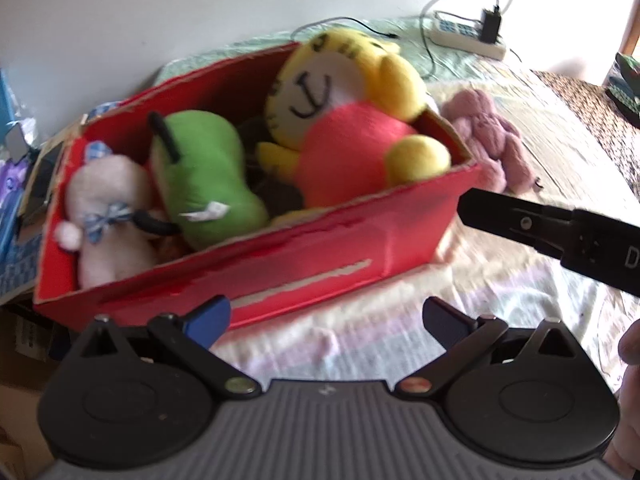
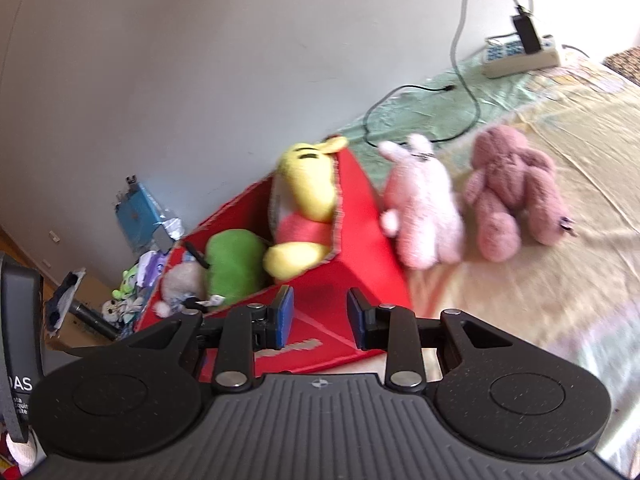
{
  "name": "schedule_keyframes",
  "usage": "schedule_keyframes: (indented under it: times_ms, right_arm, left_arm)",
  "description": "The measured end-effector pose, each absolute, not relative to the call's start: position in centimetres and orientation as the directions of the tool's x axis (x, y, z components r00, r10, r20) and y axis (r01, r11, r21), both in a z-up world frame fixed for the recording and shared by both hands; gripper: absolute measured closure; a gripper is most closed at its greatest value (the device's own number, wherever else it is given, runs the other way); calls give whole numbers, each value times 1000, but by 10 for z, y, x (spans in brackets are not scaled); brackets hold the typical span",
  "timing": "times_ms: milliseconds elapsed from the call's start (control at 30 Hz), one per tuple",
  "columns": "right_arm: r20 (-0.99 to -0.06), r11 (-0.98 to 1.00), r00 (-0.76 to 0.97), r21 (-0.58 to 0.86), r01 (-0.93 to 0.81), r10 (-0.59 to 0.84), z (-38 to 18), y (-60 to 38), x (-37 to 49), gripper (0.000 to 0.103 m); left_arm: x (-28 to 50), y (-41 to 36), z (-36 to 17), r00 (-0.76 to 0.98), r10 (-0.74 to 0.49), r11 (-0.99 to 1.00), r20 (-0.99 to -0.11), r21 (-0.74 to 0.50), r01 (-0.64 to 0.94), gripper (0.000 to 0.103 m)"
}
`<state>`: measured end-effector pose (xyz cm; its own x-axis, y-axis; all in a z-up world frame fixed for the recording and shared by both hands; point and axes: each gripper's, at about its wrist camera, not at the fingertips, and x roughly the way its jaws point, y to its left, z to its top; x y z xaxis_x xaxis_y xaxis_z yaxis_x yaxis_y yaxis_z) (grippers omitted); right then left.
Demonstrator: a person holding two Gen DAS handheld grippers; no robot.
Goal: Organize objects
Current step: 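Move the right gripper back to the pink teddy bear plush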
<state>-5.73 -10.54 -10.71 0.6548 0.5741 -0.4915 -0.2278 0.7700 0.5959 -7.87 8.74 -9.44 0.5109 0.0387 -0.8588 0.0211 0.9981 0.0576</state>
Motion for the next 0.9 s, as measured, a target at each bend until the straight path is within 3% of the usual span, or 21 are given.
schedule_keyframes:
  times_ms: [900]
  right_arm:
    - [-576,763,558,622,-175,597,-135,-195,-11,70]
  left_arm:
    - [-41,-3,-123,422,40,999,-906,50,14,1]
